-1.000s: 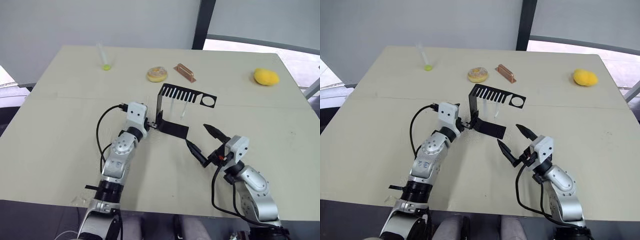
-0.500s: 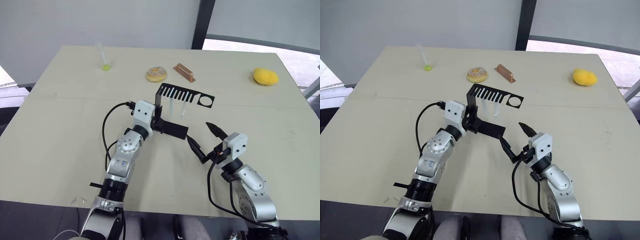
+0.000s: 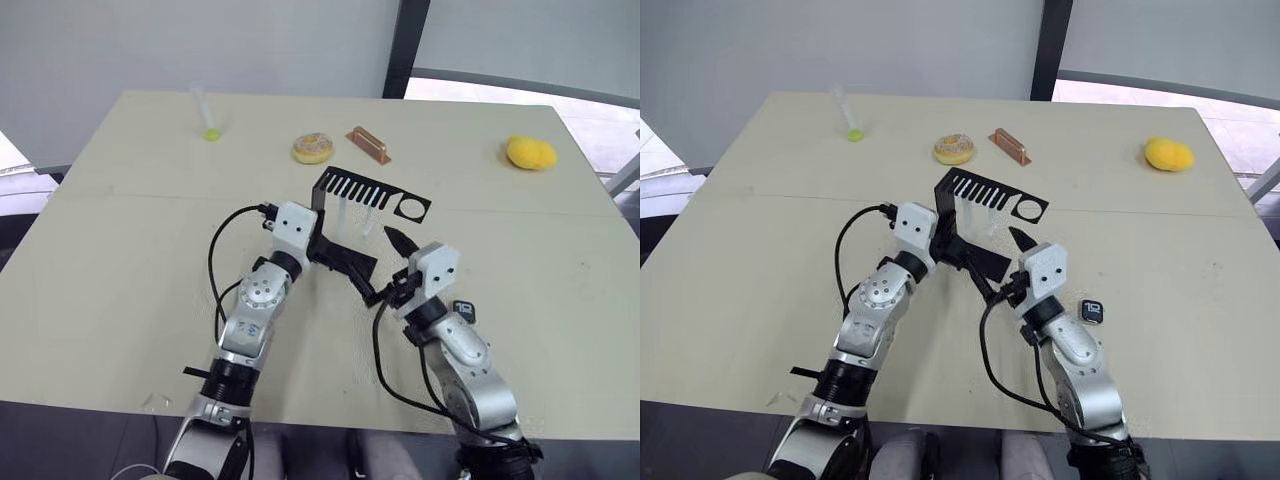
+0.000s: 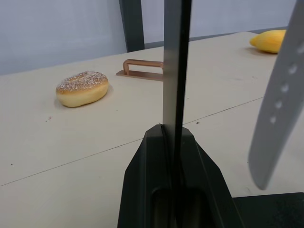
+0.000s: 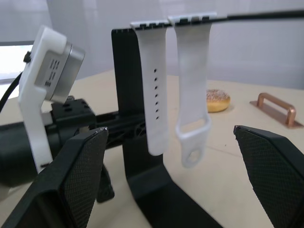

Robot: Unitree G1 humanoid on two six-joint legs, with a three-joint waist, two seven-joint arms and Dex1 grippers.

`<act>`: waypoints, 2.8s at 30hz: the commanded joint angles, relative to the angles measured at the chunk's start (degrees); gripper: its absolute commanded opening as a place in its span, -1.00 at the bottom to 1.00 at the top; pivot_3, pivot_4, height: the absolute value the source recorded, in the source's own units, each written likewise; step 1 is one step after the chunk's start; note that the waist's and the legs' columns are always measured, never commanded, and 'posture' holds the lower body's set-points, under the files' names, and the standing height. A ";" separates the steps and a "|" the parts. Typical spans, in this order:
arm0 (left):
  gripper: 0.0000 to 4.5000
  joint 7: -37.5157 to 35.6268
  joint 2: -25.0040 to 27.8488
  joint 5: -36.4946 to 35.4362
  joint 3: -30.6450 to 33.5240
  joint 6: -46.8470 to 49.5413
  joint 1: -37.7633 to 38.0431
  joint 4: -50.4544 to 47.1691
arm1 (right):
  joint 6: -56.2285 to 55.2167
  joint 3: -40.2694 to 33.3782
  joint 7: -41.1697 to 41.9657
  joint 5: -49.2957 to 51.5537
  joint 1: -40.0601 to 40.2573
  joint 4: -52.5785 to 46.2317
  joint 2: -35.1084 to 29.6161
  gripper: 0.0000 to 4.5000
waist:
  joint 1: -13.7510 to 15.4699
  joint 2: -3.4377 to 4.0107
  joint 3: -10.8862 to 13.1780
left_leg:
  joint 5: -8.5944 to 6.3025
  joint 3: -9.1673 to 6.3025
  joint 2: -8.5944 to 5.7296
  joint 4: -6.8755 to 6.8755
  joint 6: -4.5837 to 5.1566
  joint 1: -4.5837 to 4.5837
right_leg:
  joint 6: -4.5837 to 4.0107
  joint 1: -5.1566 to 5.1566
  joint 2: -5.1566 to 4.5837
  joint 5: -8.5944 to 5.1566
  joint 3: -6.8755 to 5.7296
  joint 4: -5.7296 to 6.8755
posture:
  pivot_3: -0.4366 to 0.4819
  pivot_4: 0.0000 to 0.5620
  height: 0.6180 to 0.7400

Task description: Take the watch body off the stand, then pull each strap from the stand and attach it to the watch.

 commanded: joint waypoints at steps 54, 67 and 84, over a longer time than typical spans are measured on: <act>-1.00 4.09 -1.76 1.29 1.45 -1.00 0.39 -3.10 | -18.89 3.81 1.11 -14.95 0.32 0.12 -10.31 -0.96 | 0.00 -0.03 0.00 | 0.00 0.01 0.00 -0.01 0.01 -0.05 | 0.00 -0.03 0.00 0.00 0.00 -0.02 | -0.05 -0.47 1.00; 0.30 -0.23 -0.17 -0.28 0.91 1.79 4.43 -7.72 | -11.08 -2.69 7.22 -3.16 8.70 -8.52 -16.32 -1.00 | -0.05 -0.04 0.00 | 0.00 0.05 0.03 -0.04 0.01 0.02 | 0.00 0.01 0.06 0.00 0.07 -0.03 | -0.05 -0.47 1.00; 0.97 -34.19 24.50 -31.51 17.43 16.31 17.56 -24.18 | 14.43 -12.55 20.33 33.35 14.41 -15.71 -28.24 -1.00 | -0.14 -0.04 0.01 | -0.15 -0.04 0.05 -0.07 0.27 0.05 | -0.04 0.08 -0.06 -0.02 0.00 -0.06 | -0.05 -0.47 1.00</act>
